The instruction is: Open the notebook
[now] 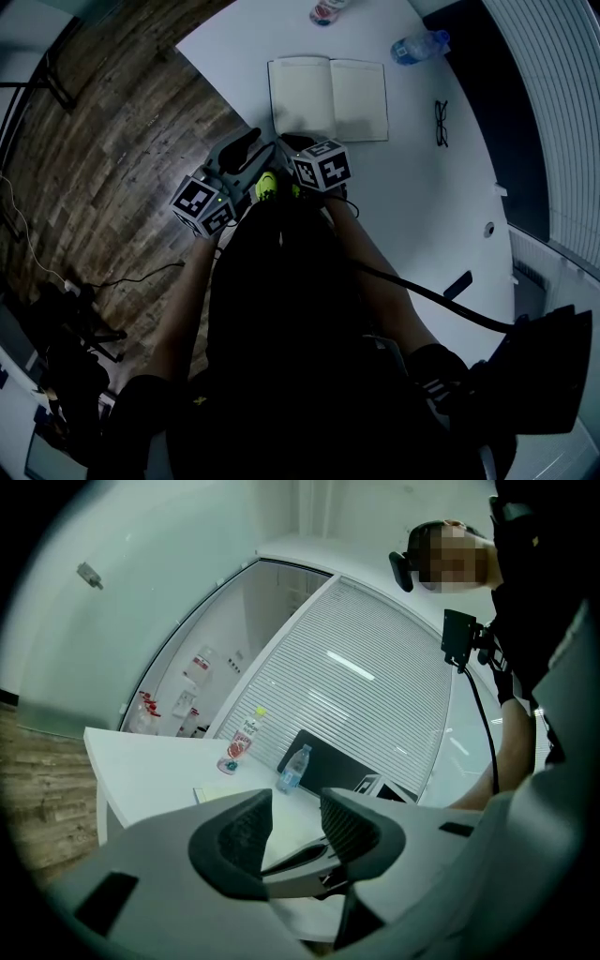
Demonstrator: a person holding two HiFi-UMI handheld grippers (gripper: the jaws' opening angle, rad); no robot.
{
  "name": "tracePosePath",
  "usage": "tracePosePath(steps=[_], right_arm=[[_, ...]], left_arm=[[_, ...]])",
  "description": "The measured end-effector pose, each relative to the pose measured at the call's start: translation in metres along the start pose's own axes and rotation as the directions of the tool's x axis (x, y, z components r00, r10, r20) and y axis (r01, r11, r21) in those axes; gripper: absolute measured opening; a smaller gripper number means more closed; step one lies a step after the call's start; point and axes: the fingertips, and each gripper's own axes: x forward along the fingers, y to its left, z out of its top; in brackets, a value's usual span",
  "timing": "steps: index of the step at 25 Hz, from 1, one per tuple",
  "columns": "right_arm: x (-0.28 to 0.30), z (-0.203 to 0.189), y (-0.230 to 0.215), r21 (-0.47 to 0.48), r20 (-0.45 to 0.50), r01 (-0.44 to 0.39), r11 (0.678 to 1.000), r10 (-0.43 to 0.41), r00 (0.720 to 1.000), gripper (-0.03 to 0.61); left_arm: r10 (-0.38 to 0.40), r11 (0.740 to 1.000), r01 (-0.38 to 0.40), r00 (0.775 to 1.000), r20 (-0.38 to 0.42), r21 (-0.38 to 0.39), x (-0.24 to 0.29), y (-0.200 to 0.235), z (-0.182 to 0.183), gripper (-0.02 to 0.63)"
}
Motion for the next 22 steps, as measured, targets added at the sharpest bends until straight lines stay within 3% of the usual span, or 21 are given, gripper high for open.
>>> tracePosePath(steps=[7,11,17,22], right_arm=[[-0.01,0.004,0.01,0.019,0.028,-0.048,0.999,0.048,0.998,0.045],[-0.016,0.0,0.02,0.01,0.019,-0.083,0.997,0.083,0.996,0.079],[-0.034,0.009,0.018,0.0,0.067,-0.063,0.998,0.063,0.996,0.088],[-0.051,0.021,0.013,-0.017,0.105,-0.03,0.999,0.032,0.994,0.06]], left_arm=[[-0.009,1.0,0.009,1.0,0.023,0.011,0.002,-0.014,0.01,0.144],[-0.011,0.999,0.011,1.0,0.022,0.031,0.001,-0.021,0.014,0.144],[-0.008,0.999,0.007,0.999,0.037,0.037,0.001,-0.026,0.022,0.144],[-0.015,0.999,0.013,0.999,0.044,0.049,0.007,-0.03,0.031,0.144]])
